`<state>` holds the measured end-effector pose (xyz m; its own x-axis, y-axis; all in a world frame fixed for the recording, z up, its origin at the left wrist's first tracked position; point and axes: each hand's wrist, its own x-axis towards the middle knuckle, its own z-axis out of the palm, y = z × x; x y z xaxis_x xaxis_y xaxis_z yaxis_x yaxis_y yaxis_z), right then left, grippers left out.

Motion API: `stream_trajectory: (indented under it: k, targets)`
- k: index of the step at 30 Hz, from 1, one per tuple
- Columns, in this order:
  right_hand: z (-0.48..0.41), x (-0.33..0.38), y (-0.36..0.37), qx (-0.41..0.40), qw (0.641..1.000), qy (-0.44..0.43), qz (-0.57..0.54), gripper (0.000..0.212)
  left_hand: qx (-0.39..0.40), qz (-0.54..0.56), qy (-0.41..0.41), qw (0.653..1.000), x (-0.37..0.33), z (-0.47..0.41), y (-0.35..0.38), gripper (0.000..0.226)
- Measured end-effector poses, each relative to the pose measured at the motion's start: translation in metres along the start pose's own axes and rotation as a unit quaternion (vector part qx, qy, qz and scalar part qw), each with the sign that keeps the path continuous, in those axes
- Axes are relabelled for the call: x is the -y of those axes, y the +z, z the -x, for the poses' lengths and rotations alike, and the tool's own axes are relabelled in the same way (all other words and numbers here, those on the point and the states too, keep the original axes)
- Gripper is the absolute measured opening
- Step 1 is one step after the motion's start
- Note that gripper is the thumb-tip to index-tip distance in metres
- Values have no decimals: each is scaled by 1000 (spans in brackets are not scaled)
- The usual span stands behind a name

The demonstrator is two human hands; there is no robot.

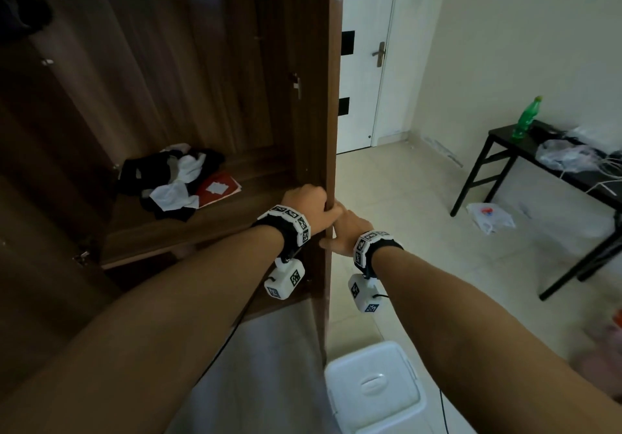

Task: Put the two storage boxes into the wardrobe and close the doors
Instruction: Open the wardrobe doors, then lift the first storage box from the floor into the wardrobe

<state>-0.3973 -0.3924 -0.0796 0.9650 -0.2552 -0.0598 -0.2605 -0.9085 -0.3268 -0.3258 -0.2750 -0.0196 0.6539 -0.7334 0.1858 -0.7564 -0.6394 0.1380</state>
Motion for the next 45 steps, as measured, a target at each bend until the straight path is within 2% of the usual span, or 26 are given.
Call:
stream_trajectory:
  k: [6, 12, 15, 17, 21, 22, 26, 28, 33, 38, 45]
  targets:
    - [16, -45, -15, 5, 997, 65, -39, 86, -31, -11, -2, 999, -50, -28, 22, 50]
    - [17, -66, -15, -30, 983, 112, -140, 43, -24, -2, -7, 1000, -78, -48, 25, 47]
    - [17, -73, -14, -31, 981, 117, -150, 42, -21, 2, -3, 1000, -83, -52, 28, 47]
    - [14, -76, -15, -27, 981, 122, -148, 41, -23, -6, 10, 1000, -81, -53, 30, 48]
    - [11, -83, -8, -32, 975, 155, -156, 15, -7, -45, 64, 997, -73, -47, 44, 52]
    - [13, -85, -3, -25, 972, 167, -162, 17, 2, -52, 72, 996, -68, -44, 51, 51]
    - [21, -92, 25, 65, 954, 253, -148, 52, 47, -62, 79, 994, -41, -32, 82, 58]
    - [24, -97, 40, 106, 939, 293, -146, 57, 91, -59, 65, 992, -25, -32, 97, 56]
    - [34, -101, 66, 171, 921, 330, -112, 51, 228, -16, -19, 973, 7, -24, 137, 46]
    - [41, -116, 114, 223, 902, 361, -81, 44, 290, -8, -9, 957, 25, -1, 207, 43]
    - [44, -176, 233, 232, 893, 382, -61, 32, 327, 40, -81, 941, 33, 24, 347, 49]
